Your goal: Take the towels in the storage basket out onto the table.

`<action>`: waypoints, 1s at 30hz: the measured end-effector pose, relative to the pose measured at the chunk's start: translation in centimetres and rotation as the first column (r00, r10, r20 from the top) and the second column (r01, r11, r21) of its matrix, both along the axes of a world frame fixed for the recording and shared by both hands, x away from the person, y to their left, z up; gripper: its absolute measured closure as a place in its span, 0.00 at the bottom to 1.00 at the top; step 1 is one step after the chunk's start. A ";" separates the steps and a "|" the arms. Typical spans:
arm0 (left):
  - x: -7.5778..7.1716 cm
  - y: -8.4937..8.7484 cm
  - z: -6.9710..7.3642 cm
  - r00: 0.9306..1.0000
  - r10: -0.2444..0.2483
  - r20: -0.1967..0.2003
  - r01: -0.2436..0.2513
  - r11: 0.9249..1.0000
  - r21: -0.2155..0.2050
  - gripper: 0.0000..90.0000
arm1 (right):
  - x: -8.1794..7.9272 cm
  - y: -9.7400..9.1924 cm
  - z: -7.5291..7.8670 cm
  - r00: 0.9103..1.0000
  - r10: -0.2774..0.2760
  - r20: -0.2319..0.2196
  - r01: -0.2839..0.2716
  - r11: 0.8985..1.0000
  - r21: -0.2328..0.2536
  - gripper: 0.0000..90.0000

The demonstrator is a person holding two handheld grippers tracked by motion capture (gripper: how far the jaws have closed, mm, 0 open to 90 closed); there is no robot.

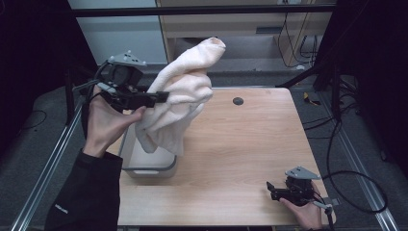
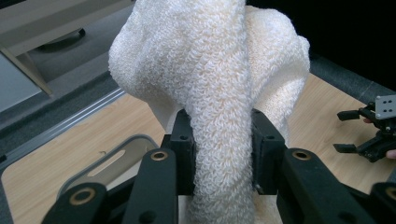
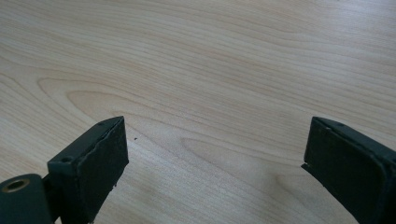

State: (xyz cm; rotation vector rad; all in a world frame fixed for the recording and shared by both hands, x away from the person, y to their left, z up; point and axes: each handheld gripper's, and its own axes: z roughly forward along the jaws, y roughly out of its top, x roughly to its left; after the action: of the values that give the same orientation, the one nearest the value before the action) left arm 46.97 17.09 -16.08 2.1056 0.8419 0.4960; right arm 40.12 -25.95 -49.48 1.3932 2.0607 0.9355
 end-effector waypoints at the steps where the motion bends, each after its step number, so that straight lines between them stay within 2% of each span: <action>1: -0.1 -0.3 0.0 1.000 -0.008 0.000 0.008 1.000 0.000 0.75 | 0.0 0.0 0.0 1.000 -0.001 -0.001 0.001 1.000 0.001 0.07; 8: -0.3 -3.2 -0.5 0.998 -0.062 0.001 0.062 0.998 0.015 0.75 | 0.0 -0.2 0.1 1.000 0.001 0.005 -0.001 1.000 -0.005 0.07; 14: 0.1 -5.8 -2.0 0.994 -0.108 -0.015 0.109 0.994 0.033 0.75 | -0.1 -0.3 0.2 1.000 -0.009 -0.001 0.009 1.000 0.008 0.07; 18: 0.3 -7.2 -3.0 0.990 -0.138 -0.030 0.139 0.989 0.050 0.75 | -0.1 -0.5 0.1 1.000 -0.009 0.010 0.009 1.000 -0.004 0.07; 30: 1.1 -9.8 -5.9 0.982 -0.173 -0.074 0.177 0.982 0.062 0.75 | -0.1 -0.8 0.2 1.000 -0.023 0.005 0.023 1.000 0.006 0.07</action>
State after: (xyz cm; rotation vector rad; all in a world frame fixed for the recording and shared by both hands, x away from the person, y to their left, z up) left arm 48.11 7.32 -22.02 2.2464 0.6775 0.3663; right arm 40.02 -26.73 -49.33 1.4126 2.0356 0.9353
